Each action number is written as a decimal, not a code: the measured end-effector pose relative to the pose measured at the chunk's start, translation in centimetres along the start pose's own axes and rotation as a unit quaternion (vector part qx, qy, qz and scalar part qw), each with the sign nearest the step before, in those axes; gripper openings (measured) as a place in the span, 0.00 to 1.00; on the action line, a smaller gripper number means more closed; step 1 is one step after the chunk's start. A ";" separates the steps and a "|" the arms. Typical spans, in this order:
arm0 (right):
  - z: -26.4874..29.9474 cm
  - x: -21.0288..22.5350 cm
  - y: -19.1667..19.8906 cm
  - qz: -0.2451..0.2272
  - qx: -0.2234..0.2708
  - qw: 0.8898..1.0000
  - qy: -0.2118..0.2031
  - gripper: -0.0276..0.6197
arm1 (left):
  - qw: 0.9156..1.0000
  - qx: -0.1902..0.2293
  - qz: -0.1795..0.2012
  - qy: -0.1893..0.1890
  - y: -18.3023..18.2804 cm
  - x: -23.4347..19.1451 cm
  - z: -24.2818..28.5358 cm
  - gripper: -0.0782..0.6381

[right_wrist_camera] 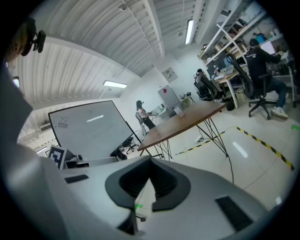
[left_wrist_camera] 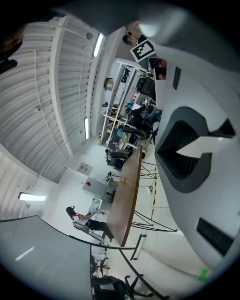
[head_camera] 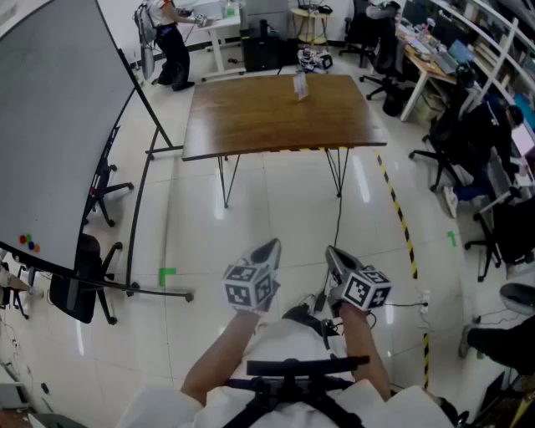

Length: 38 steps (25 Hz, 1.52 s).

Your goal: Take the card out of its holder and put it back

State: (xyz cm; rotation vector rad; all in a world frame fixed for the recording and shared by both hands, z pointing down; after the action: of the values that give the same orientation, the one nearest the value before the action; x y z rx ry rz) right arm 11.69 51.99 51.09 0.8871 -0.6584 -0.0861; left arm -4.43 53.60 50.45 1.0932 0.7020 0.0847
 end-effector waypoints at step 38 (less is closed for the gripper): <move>11.2 8.5 -4.8 0.031 -0.066 0.997 -0.036 0.04 | 0.998 -0.005 -0.023 -0.051 -3.2 -5.8 11.9 0.11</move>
State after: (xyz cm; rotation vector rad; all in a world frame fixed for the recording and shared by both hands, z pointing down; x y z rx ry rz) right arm 13.08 38.33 56.86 0.7387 -0.7379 -0.1046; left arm -3.16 40.43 53.75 1.0632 0.6349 -0.0063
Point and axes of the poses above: the fingertips, and each gripper's own axes: z forward along the fingers, x to its right, y out of its underside, the point moved 2 cm from there along -z, backward along the fingers, and after that the axes turned 11 degrees about y, right-handed, at the moved point
